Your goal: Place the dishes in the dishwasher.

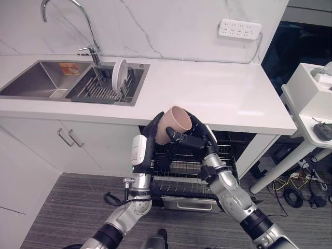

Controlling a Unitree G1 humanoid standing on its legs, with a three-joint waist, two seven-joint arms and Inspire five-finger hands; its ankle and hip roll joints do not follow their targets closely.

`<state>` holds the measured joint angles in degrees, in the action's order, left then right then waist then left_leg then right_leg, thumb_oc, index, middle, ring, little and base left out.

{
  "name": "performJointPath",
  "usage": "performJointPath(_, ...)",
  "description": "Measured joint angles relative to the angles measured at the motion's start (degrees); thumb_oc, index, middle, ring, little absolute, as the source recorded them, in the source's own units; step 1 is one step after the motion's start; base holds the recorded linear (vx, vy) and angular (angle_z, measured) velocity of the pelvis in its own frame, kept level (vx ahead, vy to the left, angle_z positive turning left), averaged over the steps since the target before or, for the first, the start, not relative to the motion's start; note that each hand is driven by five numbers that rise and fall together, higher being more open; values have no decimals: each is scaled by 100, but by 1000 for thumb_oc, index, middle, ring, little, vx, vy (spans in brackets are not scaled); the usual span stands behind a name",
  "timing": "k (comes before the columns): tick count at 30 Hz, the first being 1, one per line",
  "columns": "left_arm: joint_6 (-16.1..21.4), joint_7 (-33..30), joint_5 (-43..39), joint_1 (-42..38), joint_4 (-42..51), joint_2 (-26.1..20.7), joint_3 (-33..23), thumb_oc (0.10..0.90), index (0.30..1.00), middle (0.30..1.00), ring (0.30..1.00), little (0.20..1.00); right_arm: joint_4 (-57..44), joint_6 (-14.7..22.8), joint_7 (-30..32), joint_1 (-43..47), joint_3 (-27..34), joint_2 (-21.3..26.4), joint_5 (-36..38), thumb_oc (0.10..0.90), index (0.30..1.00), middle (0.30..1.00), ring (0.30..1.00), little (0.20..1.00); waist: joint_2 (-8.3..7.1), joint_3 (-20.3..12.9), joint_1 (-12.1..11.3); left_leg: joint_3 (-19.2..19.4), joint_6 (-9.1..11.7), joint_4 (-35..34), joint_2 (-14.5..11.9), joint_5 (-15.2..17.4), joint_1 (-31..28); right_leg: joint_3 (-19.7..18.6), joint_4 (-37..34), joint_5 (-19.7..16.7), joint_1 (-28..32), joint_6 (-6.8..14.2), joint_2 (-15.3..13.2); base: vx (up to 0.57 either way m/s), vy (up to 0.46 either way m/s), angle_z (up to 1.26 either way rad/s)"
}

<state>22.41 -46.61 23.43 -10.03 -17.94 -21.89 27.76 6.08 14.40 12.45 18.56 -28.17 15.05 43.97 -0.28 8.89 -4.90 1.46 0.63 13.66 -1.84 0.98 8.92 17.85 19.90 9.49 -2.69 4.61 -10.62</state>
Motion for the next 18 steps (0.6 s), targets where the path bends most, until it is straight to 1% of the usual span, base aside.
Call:
performJointPath(5, -140, -40, -52, 140, 2, -3, -141, 800, 900, 900, 900, 900, -381, 472, 265, -95, 948, 2, 24, 400, 300, 300, 300, 300, 37, 21, 52, 11, -9, -4, 0, 7, -6, -13, -3, 0, -1, 0, -1, 0, 0, 0)
performJointPath(6, -163, -69, -54, 209, 3, -2, -222, 800, 900, 900, 900, 900, -503, 585, 281, -155, 1144, 7, 32, 400, 300, 300, 300, 300, 39, 23, 90, 19, -15, -5, -1, 11, -10, -18, -6, 0, -2, 1, -1, 0, 0, 0)
performJointPath(8, -326, -251, -69, 304, 1, -3, -414, 800, 900, 900, 900, 900, -727, 854, 313, -312, 1494, 36, 129, 400, 300, 300, 300, 300, 52, 31, 195, 33, -17, -9, -1, 13, -14, -28, -10, 0, -3, 2, -1, -9, 12, -3)
performJointPath(10, -392, -399, -70, 306, 4, 10, -598, 800, 900, 900, 900, 900, -818, 1056, 312, -510, 1687, 96, 129, 400, 300, 300, 300, 300, 68, 40, 249, 68, -21, -17, -4, 15, -44, -64, -8, 0, -2, 2, -1, 2, 12, -9)
performJointPath(12, -458, -528, -71, 304, 9, 12, -728, 800, 900, 900, 900, 900, -813, 1086, 311, -570, 1718, 113, 131, 400, 300, 300, 300, 300, 76, 45, 321, 114, -21, -44, -7, 15, -94, -119, -1, -2, -1, 5, -1, 10, 7, -14)
performJointPath(15, -470, -516, -71, 282, 85, 12, -783, 800, 900, 900, 900, 900, -816, 1185, 308, -722, 1734, 123, 130, 400, 300, 300, 300, 300, 86, 44, 372, 155, -21, -83, -10, 15, -118, -168, -7, 0, 8, 10, -1, 24, 11, -8)
performJointPath(16, -433, -276, -209, 285, 212, 1, -790, 800, 900, 900, 900, 900, -816, 1187, 294, -820, 1741, 122, 128, 400, 300, 300, 300, 300, 93, 44, 432, 156, -24, -87, -10, 18, -124, -168, -20, 2, 7, 13, -1, 56, 24, 1)
performJointPath(18, -276, 452, -621, 270, 301, -11, -853, 800, 900, 900, 900, 900, -816, 1184, 277, -898, 1741, 120, 128, 400, 300, 300, 300, 300, 108, 42, 443, 162, -25, -94, -10, 19, -121, -172, -17, -1, 8, 18, -2, 1, 20, 0)
